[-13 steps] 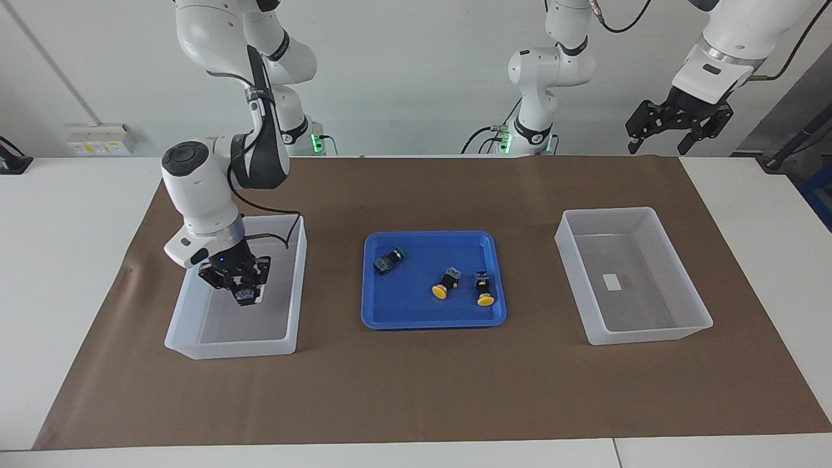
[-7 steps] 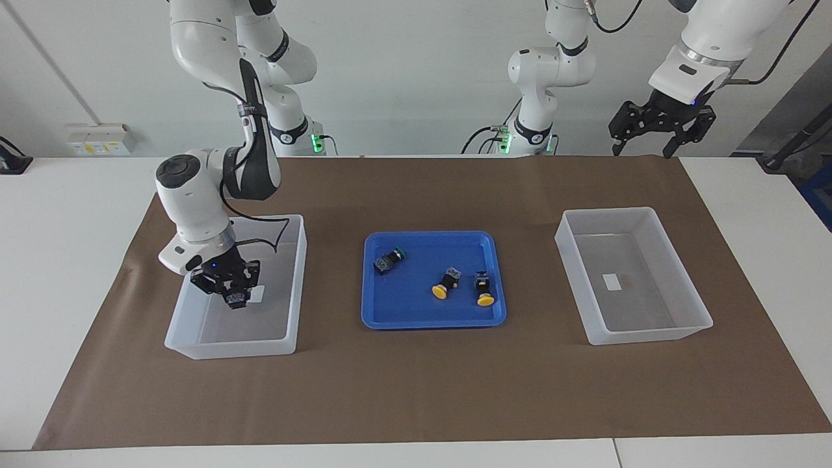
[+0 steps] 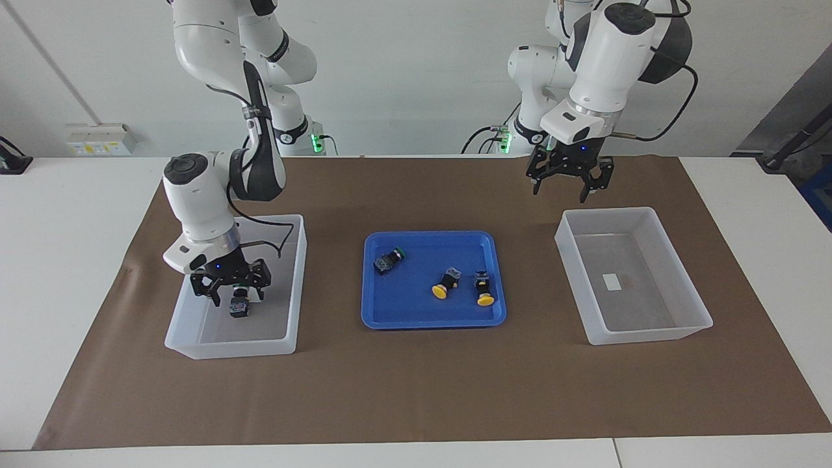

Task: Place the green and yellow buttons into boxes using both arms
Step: 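Place the green button in the right box while the left gripper reaches the tray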

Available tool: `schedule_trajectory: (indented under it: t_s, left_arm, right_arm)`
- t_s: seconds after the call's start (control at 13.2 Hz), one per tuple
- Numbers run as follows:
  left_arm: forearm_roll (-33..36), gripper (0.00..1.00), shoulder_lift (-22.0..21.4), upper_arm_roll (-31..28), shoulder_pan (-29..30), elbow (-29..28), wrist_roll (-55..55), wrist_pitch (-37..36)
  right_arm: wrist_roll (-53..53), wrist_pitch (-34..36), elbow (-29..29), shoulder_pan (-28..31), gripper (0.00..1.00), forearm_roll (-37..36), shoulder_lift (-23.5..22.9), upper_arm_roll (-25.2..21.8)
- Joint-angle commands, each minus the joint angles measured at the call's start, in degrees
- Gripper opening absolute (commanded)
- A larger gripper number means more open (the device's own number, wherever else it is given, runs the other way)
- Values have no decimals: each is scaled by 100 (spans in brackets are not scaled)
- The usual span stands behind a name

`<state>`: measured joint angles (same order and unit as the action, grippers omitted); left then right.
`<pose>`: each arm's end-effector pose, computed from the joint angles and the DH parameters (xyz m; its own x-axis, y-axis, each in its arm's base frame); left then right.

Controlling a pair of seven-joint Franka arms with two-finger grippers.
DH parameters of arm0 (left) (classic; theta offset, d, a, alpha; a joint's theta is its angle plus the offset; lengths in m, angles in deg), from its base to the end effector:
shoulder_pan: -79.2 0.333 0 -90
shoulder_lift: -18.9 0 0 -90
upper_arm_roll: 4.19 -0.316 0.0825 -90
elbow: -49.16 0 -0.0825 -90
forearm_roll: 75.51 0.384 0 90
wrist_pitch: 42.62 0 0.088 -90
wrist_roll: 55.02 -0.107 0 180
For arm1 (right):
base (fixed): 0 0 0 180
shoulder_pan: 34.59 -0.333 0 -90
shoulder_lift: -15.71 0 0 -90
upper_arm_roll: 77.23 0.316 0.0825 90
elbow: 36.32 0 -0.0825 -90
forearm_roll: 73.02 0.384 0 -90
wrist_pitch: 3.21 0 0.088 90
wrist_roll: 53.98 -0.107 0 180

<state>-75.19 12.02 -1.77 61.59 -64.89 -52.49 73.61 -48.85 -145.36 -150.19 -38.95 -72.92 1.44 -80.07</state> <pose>0.5063 -0.1851 0.5302 0.9411 -0.2992 0.1576 -0.3025 -0.9531 -0.0034 0.6218 0.0178 0.3643 0.9635 0.1181 0.2404 0.1136 -0.9930 0.0325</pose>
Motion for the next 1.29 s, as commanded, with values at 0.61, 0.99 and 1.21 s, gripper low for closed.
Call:
schedule_trajectory:
  t_s: [0.61, 0.99, 1.21]
  left_arm:
    - [-76, 100, 1803, -93, -822, -566, 1757, 2973]
    - [-67, 93, 2287, -102, -919, -549, 2039, 3406]
    - [-67, 73, 2323, -93, -928, -557, 2243, 3468]
  right_arm:
    - [-5183, 1727, 1227, -1785, 100, 165, -181, 72]
    - [-6182, 1307, 606, -2350, 100, 447, -243, 72]
    - [-6287, 884, 419, -2472, 100, 946, -401, 64]
